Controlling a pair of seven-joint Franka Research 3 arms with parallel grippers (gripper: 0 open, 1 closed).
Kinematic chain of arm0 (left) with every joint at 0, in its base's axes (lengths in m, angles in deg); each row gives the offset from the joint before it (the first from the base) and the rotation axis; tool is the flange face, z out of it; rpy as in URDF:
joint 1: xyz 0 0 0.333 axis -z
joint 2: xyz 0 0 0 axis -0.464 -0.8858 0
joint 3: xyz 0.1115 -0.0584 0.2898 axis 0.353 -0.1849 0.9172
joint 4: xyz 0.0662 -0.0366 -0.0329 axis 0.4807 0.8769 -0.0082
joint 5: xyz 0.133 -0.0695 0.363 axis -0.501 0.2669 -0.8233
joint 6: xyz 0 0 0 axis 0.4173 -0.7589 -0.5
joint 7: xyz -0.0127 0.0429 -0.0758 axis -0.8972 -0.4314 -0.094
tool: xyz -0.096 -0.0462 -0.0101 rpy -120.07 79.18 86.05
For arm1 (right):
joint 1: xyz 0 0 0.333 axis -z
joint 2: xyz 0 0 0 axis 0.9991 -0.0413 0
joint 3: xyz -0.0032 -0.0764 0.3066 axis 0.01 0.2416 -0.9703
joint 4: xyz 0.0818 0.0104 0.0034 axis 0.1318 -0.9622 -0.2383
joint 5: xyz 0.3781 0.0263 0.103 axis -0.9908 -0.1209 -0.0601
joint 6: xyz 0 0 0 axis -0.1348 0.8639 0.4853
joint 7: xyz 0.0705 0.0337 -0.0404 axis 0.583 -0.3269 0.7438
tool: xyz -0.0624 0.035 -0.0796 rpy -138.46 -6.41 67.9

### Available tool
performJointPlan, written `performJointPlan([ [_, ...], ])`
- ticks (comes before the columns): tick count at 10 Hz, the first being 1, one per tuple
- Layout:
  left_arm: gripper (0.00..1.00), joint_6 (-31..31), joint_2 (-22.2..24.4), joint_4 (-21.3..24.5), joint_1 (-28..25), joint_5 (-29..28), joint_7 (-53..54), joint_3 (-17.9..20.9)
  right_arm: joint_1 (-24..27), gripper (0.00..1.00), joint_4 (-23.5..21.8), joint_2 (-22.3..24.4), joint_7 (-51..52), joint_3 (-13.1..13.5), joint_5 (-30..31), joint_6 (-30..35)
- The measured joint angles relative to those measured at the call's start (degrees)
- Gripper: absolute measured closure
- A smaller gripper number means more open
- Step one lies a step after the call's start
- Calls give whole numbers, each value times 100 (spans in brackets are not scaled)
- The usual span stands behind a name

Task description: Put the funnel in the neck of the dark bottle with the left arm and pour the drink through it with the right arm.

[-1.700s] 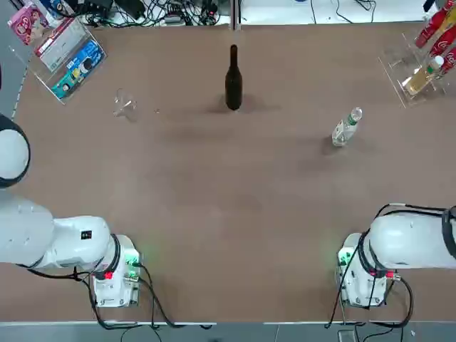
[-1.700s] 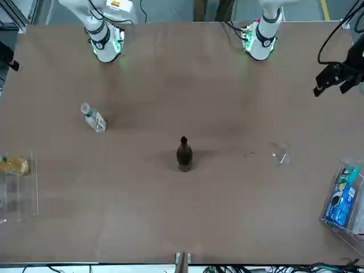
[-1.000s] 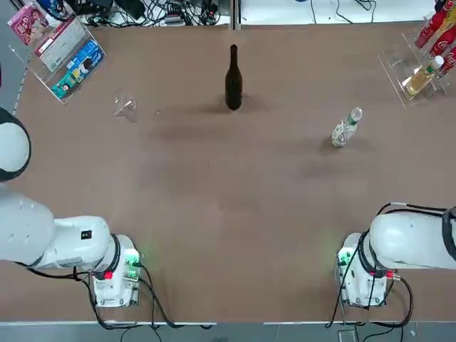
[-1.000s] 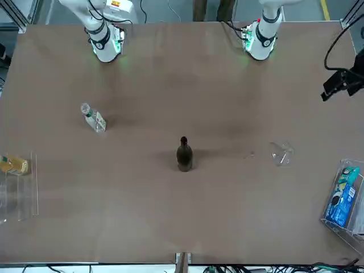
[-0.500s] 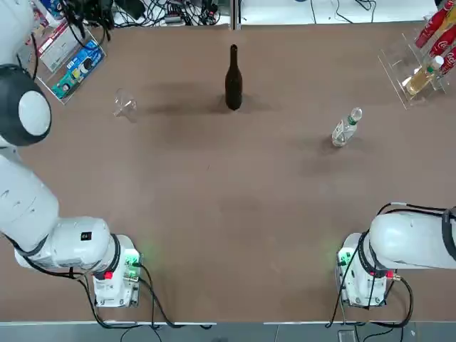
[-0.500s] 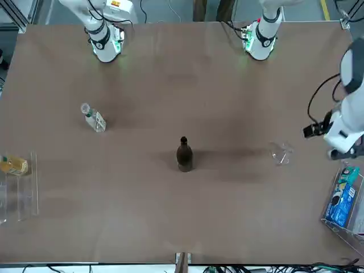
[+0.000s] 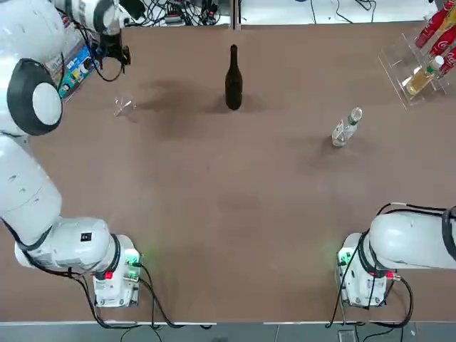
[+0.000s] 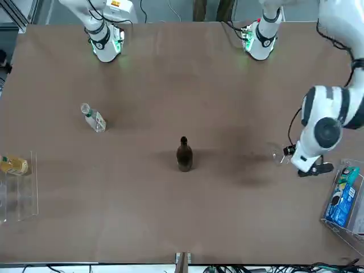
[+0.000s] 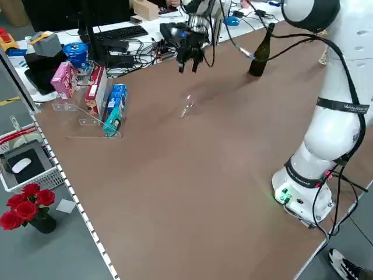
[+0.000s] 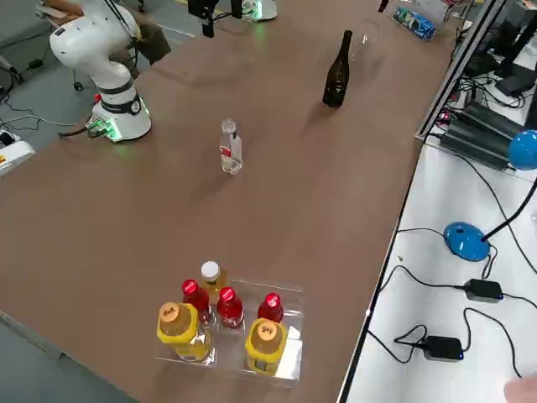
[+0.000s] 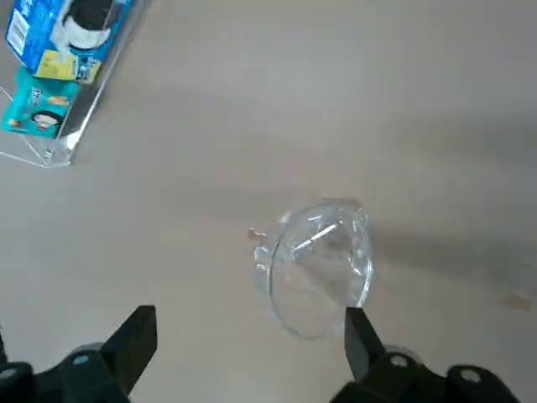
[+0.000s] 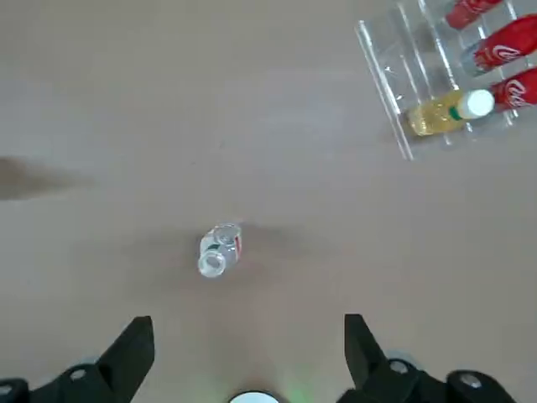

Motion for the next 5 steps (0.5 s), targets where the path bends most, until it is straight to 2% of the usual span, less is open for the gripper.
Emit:
performJointPlan([
  [3,7,21,-547,276,33,-1076,-711,-78,-103,0,-66,-3,-8,-425,-26,-226],
  [4,15,21,-589,356,28,-1191,-785,-77,-130,0,-68,-3,-8,-454,-25,-228],
  [5,31,21,-588,400,26,-1207,-796,-75,-143,0,-75,-3,-7,-454,-25,-225],
])
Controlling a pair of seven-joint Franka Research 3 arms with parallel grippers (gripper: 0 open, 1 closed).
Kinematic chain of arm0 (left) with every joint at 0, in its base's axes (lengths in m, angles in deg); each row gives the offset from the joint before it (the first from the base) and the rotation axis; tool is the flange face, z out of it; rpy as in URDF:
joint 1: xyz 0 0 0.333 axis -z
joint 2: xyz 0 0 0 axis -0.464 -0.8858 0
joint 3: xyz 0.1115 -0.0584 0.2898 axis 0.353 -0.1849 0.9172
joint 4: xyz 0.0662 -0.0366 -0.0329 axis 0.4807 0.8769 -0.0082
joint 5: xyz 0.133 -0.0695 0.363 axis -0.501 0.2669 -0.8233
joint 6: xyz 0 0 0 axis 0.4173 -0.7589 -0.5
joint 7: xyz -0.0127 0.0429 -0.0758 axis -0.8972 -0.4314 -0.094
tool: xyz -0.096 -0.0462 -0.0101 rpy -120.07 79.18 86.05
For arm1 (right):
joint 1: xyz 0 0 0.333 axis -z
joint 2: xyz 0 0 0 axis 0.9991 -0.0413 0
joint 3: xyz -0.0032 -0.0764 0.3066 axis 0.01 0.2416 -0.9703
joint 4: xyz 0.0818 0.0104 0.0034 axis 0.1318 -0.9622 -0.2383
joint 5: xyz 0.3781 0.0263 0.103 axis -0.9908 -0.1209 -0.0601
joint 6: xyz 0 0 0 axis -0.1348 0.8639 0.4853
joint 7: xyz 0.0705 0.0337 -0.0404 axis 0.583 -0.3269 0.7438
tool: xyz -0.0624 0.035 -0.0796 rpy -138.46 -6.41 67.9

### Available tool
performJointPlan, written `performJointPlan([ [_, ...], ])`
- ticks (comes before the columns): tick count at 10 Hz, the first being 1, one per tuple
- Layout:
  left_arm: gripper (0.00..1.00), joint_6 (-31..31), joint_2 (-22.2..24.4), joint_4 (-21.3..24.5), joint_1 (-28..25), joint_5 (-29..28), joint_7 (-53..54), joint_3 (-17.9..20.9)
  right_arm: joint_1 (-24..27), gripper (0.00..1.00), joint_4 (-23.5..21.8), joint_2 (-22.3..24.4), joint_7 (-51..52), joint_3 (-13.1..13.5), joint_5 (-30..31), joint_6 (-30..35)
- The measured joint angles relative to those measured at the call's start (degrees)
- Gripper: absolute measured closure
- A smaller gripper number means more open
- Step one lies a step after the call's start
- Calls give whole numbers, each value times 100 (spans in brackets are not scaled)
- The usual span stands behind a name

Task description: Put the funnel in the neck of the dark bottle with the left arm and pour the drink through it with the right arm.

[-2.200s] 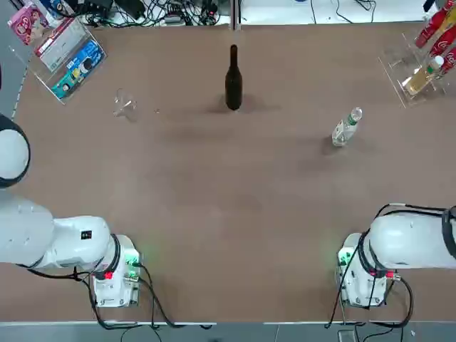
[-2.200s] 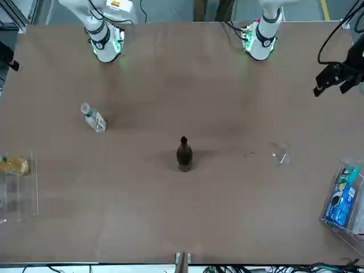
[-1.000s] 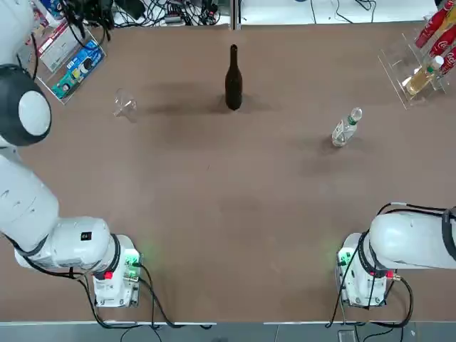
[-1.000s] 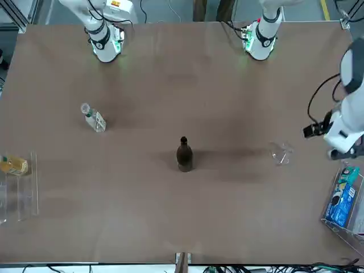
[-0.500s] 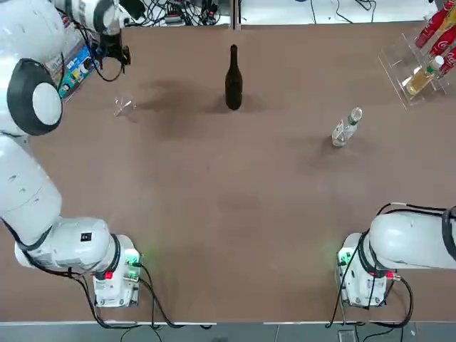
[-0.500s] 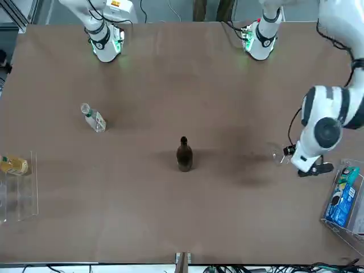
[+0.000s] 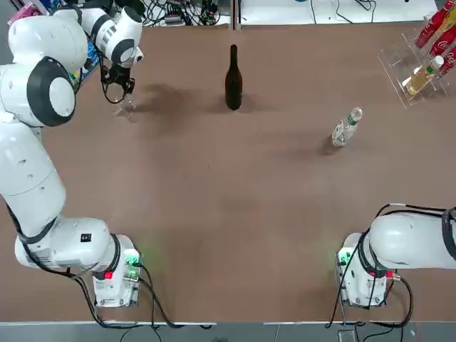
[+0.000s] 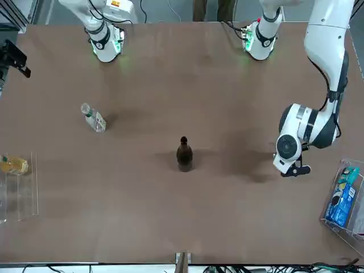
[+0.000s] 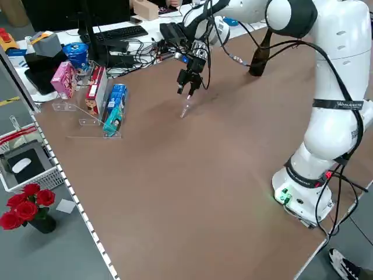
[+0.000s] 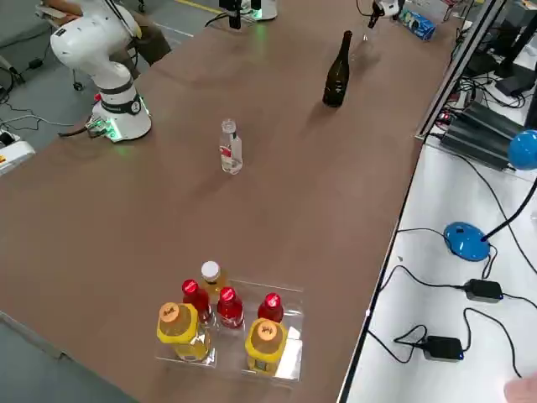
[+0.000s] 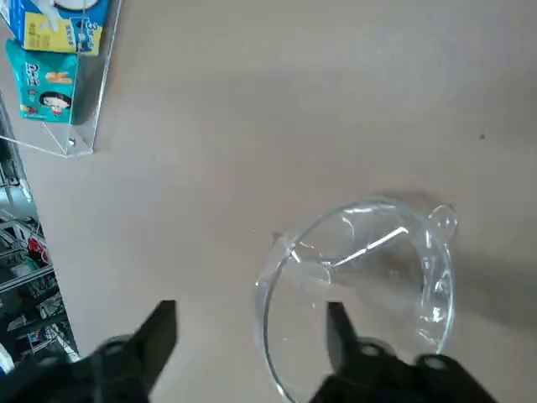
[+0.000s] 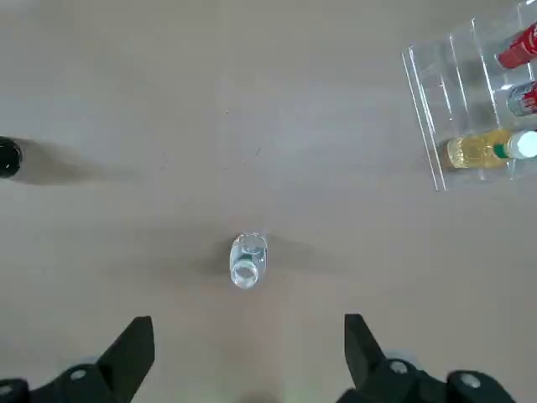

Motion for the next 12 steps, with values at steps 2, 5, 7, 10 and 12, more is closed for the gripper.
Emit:
performJointPlan([
  [2,61,0,2,7,0,-7,40,-13,-31,0,-18,0,2,-18,0,4],
  [5,95,-70,77,10,-11,-79,492,-172,-54,0,-98,0,2,-40,1,5],
  [7,95,-44,358,-53,-61,290,1151,-261,-61,0,-199,-5,1,-40,1,6],
  [10,95,-19,1256,-327,-114,1712,2787,-335,-58,0,-335,-8,0,-34,1,-10],
  [12,95,-12,1700,-696,-115,2502,2897,-508,-40,0,-338,-7,-1,-26,1,-156],
])
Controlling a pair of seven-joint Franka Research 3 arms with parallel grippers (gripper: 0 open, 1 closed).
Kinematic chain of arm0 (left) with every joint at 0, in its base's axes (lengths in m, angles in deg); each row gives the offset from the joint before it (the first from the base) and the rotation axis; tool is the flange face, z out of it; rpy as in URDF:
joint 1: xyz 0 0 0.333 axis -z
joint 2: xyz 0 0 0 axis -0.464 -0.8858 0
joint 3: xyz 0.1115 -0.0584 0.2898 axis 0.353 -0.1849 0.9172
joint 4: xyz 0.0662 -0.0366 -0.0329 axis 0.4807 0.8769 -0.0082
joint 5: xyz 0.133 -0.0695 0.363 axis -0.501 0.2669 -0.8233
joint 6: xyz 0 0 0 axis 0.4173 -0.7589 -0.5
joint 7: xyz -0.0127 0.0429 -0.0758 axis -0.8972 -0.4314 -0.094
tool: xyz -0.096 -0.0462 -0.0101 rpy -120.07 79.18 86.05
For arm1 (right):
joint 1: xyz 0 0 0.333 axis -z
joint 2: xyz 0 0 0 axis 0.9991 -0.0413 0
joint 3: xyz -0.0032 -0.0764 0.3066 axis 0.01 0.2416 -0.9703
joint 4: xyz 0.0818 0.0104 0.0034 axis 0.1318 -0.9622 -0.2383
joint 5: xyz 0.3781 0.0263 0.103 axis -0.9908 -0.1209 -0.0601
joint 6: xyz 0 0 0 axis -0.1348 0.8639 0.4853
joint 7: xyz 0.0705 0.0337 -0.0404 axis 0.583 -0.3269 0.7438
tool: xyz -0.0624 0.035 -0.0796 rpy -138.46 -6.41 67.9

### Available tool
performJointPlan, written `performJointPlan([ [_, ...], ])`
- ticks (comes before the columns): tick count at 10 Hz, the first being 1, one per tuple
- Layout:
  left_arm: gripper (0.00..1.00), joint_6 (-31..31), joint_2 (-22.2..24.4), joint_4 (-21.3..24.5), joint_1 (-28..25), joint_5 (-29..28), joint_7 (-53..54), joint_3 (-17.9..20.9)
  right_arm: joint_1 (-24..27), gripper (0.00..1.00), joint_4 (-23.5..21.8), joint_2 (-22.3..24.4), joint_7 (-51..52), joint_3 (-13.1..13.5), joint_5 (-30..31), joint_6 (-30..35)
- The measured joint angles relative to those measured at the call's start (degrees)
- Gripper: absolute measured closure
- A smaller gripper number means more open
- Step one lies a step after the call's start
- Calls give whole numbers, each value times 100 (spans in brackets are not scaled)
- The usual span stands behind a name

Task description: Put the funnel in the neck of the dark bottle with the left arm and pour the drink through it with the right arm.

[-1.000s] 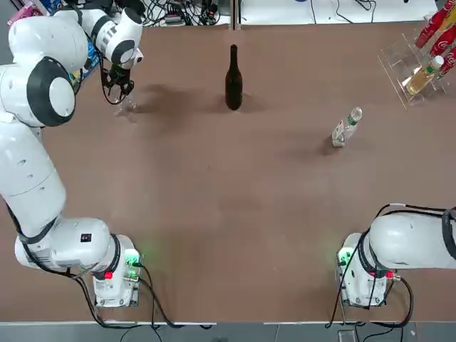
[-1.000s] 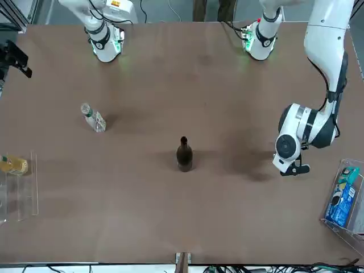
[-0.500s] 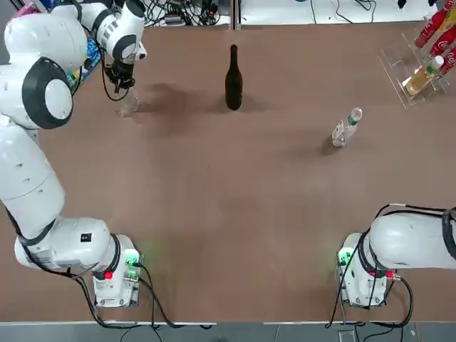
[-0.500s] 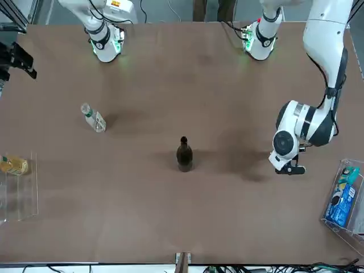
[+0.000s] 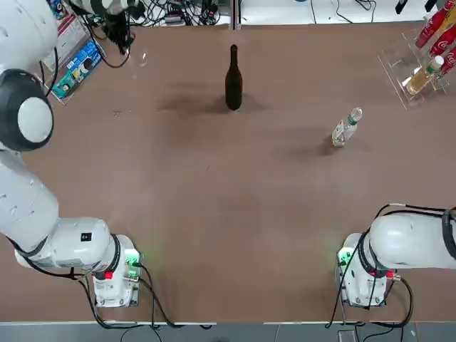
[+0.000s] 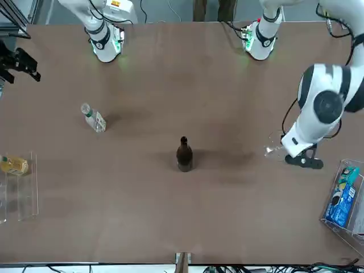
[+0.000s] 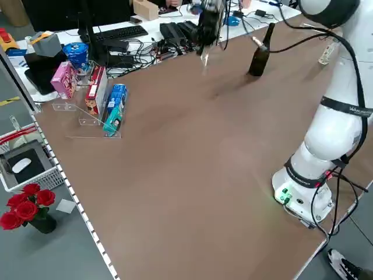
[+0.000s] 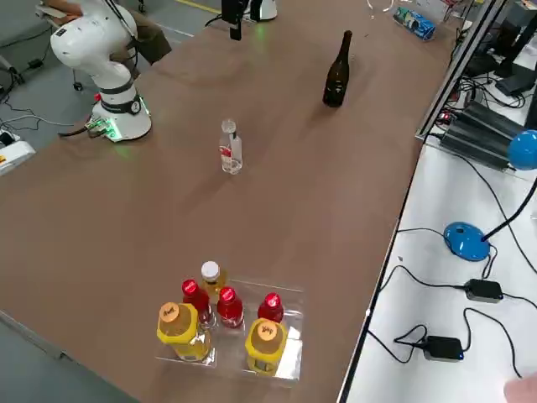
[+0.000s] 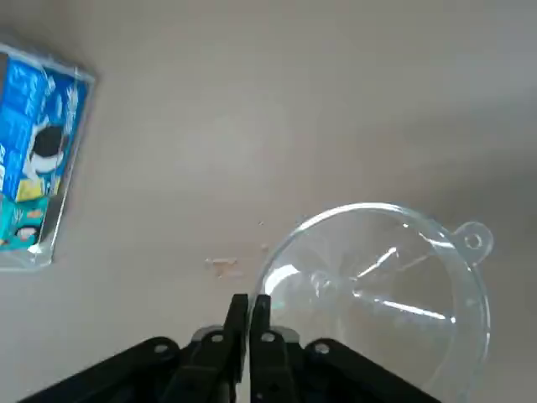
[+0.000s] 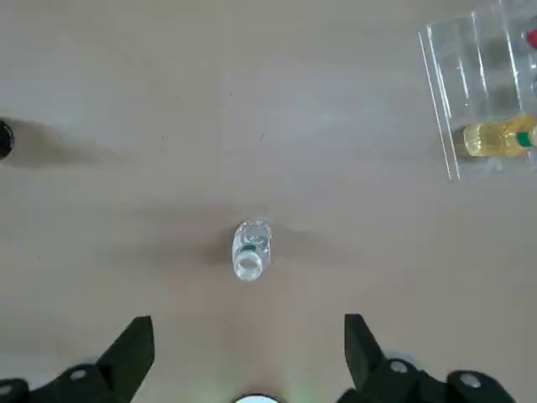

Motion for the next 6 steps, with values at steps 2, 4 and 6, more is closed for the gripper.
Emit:
performJointPlan([
  [2,95,-18,114,-474,5,348,-514,-462,20,0,0,0,-4,1,0,-115],
  [4,96,-41,114,-850,30,709,-1411,-998,65,0,-13,0,-4,3,0,-116],
  [6,96,-48,99,-1067,36,1216,-1825,-1455,64,0,-28,0,-4,-6,0,-103],
])
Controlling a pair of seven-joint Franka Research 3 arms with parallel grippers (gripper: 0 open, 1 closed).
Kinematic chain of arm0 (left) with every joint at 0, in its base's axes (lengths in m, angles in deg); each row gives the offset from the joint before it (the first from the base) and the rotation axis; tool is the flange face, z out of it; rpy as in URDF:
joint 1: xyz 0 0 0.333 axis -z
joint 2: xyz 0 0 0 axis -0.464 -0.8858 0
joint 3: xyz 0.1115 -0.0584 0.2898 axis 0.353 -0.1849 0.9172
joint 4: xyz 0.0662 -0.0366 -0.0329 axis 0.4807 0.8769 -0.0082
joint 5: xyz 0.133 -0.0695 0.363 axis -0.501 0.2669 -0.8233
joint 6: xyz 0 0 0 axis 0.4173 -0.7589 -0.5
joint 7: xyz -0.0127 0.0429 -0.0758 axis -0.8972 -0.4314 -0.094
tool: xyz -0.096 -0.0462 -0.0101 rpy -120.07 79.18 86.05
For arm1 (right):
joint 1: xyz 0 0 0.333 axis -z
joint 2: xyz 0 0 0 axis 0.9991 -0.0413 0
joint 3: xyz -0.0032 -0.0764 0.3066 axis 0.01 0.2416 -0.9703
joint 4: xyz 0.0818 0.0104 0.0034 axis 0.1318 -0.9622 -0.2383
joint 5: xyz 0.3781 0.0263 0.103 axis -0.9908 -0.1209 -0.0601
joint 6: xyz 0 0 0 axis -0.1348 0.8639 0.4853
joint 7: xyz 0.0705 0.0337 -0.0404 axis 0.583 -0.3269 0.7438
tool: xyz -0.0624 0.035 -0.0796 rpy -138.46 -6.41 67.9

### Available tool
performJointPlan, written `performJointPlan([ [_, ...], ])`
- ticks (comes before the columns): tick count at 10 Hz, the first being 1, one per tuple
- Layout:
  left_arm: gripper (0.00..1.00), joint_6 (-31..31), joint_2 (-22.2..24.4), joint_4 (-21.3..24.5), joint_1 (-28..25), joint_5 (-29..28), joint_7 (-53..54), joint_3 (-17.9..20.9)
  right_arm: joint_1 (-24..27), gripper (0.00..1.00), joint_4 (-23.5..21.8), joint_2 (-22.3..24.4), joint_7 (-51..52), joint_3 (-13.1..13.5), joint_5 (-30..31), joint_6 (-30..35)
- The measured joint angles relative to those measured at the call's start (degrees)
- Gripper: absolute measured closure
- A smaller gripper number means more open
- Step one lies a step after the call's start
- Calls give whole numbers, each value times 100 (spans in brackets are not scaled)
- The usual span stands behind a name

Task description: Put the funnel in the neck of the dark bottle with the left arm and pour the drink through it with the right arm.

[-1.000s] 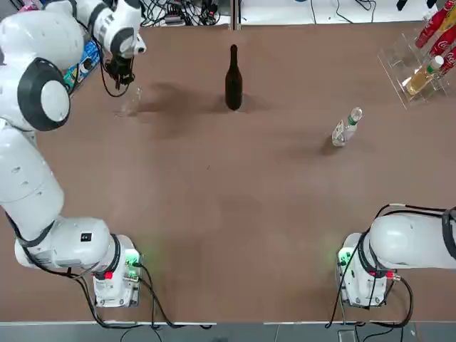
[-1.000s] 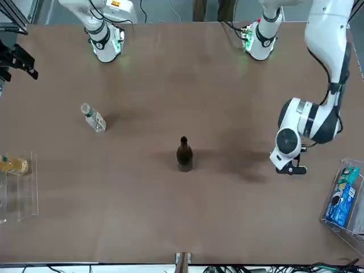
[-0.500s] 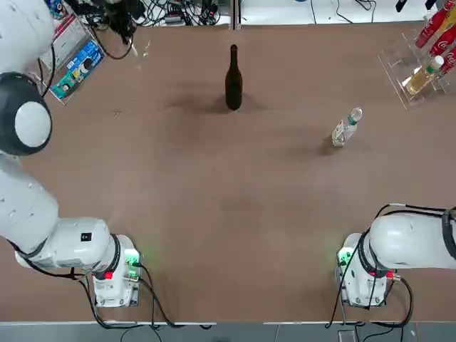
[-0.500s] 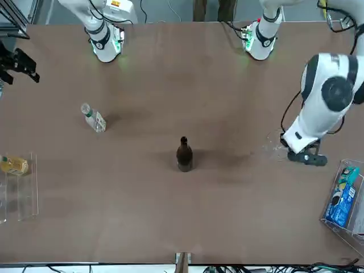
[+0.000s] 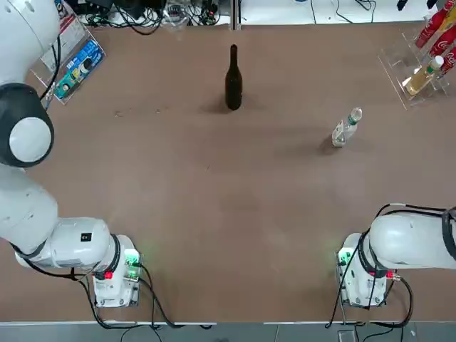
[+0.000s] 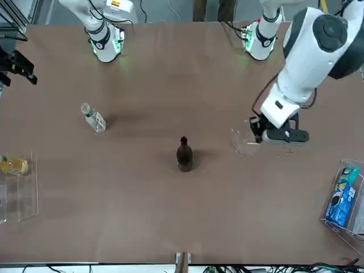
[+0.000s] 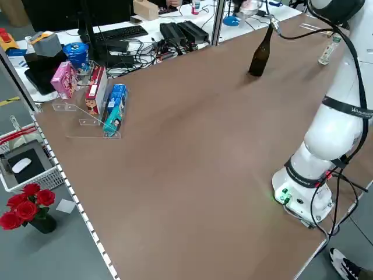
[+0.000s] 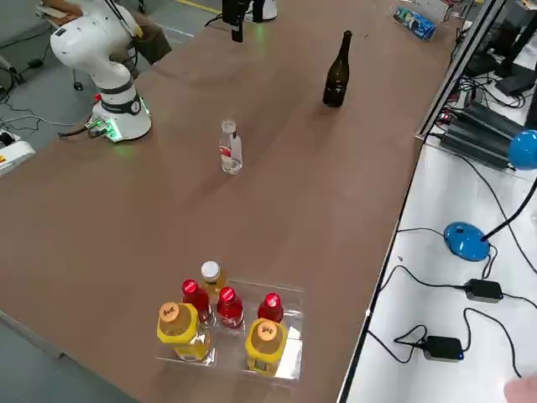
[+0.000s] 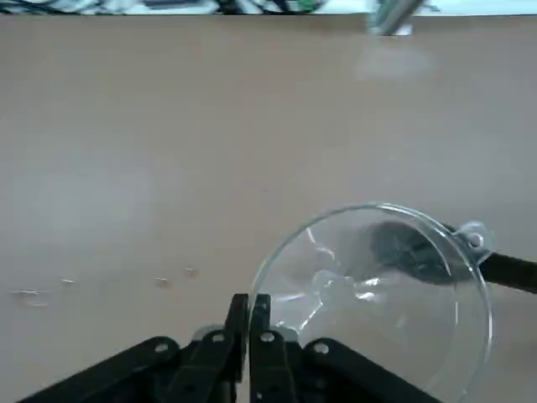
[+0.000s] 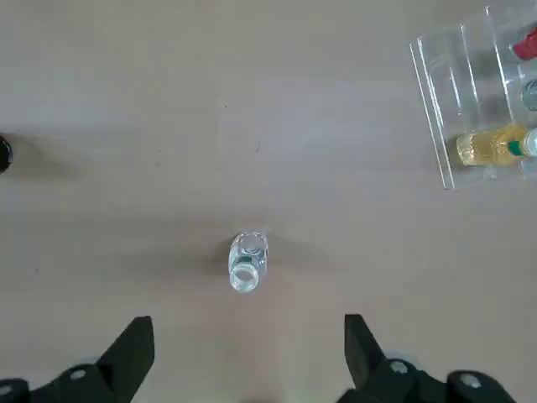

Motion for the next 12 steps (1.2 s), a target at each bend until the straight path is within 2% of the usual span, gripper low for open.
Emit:
performJointPlan([
  [3,96,7,-228,-420,36,90,-870,-633,0,0,-150,65,73,6,0,85],
  [5,96,50,-420,-613,222,90,-1088,-776,18,0,-476,301,471,108,-48,79],
  [8,96,558,-766,-632,603,-83,-1421,-789,95,0,-1091,532,1552,709,-504,-154],
  [10,96,594,-924,-638,704,-282,-1525,-866,154,0,-1744,679,2451,1123,-848,-520],
  [12,96,596,-996,-643,718,-393,-1525,-880,212,0,-2168,770,3389,1594,-1201,-615],
])
